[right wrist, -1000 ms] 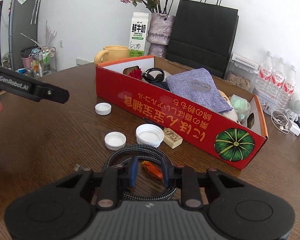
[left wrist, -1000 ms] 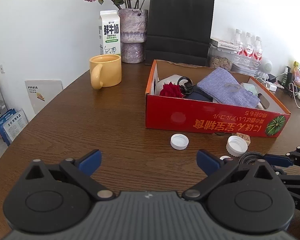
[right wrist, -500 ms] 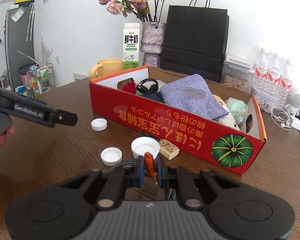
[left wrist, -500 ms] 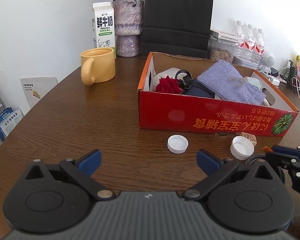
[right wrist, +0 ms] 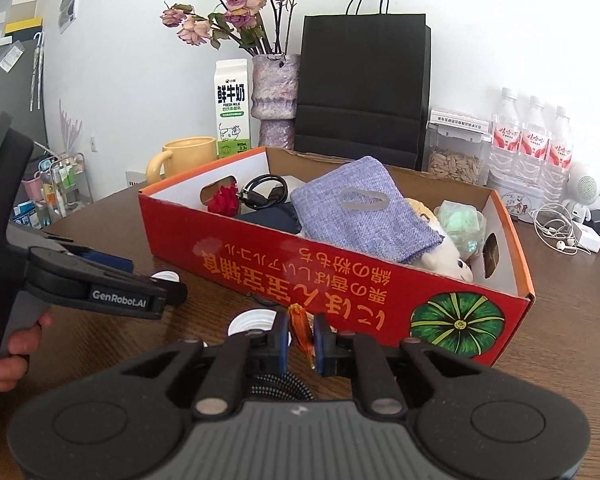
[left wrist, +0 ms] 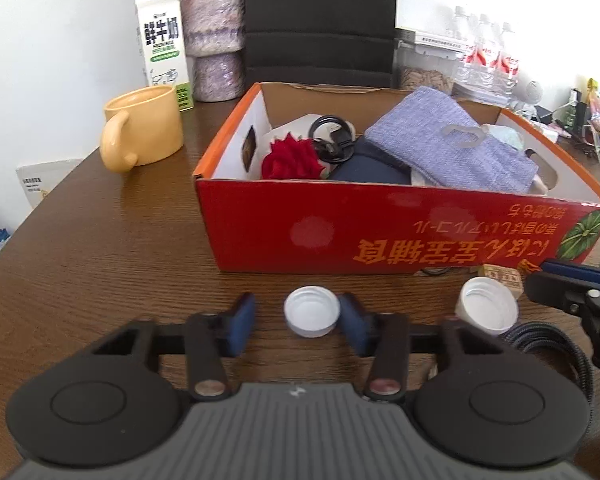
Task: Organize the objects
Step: 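Grasp the orange-tipped braided cable with right tool while left grasps a white bottle cap, then carry the cable and cap into the box and open both tools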
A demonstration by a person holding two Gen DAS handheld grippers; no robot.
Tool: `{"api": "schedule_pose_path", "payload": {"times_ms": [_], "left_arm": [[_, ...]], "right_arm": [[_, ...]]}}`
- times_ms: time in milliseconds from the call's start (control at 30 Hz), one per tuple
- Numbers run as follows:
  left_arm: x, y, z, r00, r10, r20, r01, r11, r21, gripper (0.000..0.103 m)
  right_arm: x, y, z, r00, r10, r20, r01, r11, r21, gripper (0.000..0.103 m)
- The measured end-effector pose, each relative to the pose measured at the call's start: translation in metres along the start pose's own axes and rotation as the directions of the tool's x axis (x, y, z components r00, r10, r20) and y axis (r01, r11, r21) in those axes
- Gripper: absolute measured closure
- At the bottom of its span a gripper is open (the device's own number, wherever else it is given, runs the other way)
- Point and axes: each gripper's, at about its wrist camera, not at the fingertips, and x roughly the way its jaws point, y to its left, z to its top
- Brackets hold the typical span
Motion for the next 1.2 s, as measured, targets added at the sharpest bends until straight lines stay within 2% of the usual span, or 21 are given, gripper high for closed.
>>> {"api": "schedule_pose_path", "payload": {"times_ms": [233,667,967,1200], "left_arm": [[-0.013,-0.006,0.000,1.000,-0.010,0.028,0.010,1.000,0.012,0.074],[-0.057,-0.014,0.030,0.985,-0.030,0.168,0.026,0.999,0.021,0.074],[-0.060,-0.018,0.055,0.974,-0.041,0.221,0.038,0.999,0.017,0.074],[-0.043,-0.023,0.077,0.970,-0.048,0.240,0.043,0.999,0.024,0.074]], "right_arm": [[-0.005,0.000,0.001,1.000,0.001,0.024,-0.001,1.000,0.006,0.091],[-0.021,0.005,0.028,0.994,-0.002,0.108,0.006,1.000,-0.029,0.091],[-0.017,0.006,0.055,0.987,-0.003,0.160,0.012,0.998,-0.057,0.091],[0.002,0.001,0.074,0.984,-0.008,0.178,0.021,0.997,-0.074,0.091]]}}
